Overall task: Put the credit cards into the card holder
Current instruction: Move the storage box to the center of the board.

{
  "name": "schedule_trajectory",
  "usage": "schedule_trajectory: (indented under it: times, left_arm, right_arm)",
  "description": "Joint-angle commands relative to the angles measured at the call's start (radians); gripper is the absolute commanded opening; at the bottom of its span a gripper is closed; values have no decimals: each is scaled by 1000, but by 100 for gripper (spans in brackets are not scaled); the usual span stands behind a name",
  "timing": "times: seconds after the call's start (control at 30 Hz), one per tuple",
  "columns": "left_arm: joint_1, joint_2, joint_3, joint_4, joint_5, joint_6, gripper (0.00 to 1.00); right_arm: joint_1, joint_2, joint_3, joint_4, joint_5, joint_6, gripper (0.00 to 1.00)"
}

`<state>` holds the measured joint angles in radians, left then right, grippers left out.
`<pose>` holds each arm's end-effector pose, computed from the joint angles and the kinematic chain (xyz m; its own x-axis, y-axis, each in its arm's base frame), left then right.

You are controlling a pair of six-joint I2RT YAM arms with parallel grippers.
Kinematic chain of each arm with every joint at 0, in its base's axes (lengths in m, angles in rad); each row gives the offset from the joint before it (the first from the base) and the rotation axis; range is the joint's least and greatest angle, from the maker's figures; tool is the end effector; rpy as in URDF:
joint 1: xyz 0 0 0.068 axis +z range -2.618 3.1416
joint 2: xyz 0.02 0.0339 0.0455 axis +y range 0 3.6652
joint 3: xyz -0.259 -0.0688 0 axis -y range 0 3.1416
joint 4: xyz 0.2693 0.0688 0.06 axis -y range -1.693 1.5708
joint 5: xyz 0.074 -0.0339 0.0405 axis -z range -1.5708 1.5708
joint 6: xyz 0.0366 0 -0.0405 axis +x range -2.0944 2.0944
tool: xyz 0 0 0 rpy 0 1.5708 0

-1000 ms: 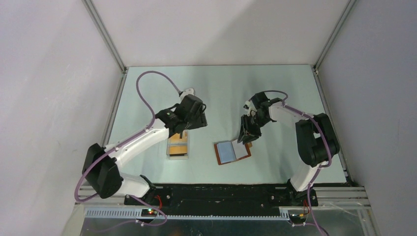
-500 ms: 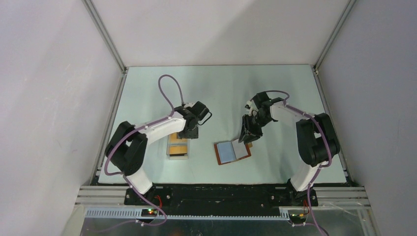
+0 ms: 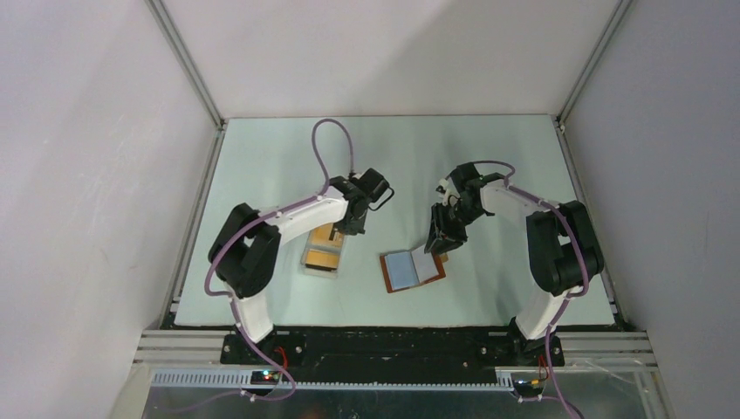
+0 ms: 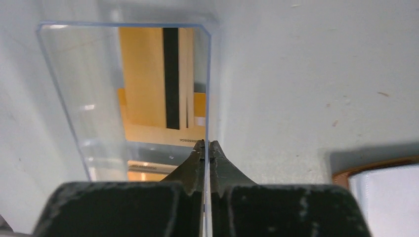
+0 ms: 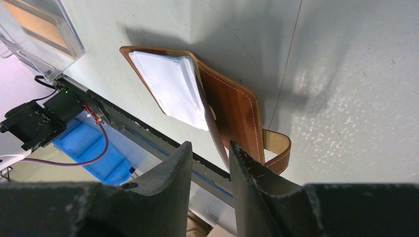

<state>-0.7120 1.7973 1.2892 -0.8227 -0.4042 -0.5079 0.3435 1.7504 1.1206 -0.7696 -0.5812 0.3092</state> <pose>0.2882 -0.2297 0.1827 -0.9003 0.1863 -0.3935 0.1054 0.9702 0.2182 0.3106 0.1324 0.1552 -0.9963 -0.0862 0.0022 -0.0698 0.8206 0.5672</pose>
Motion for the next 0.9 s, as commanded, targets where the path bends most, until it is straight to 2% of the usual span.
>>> schedule_trajectory:
  times: [0.0,0.27,0.33,0.37,0.4,0.43,0.5,0.63,0.77,0.87]
  left_arm:
    - [-36,42,80,25,21,130,0]
    - [-100,68,129,44,44,296,0]
    - [-104,49,124,54,47,301,7]
    - [-104,28,117,63,52,293,17]
    - [-103,16,114,71,55,286,22]
    - [-103,-18,107,87,64,270,31]
    - [-104,-79,86,127,78,235,40]
    - [-96,-212,22,227,118,142,53]
    - [-35,-326,-71,295,202,-17,57]
    - [31,-407,-220,410,301,-183,59]
  right_arm:
    - [-8,-15,19,-21,3,-18,38]
    - [-11,-22,18,-38,19,-21,38]
    - [-11,-23,17,-40,25,-19,38]
    - [-12,-25,18,-41,25,-19,38]
    - [-10,-28,18,-41,25,-18,38]
    - [-10,-30,18,-42,25,-16,38]
    - [-7,-39,18,-41,24,-12,38]
    - [-5,-64,18,-35,17,-1,38]
    - [-1,-89,20,-33,7,6,38]
    - [3,-104,32,-31,1,9,38]
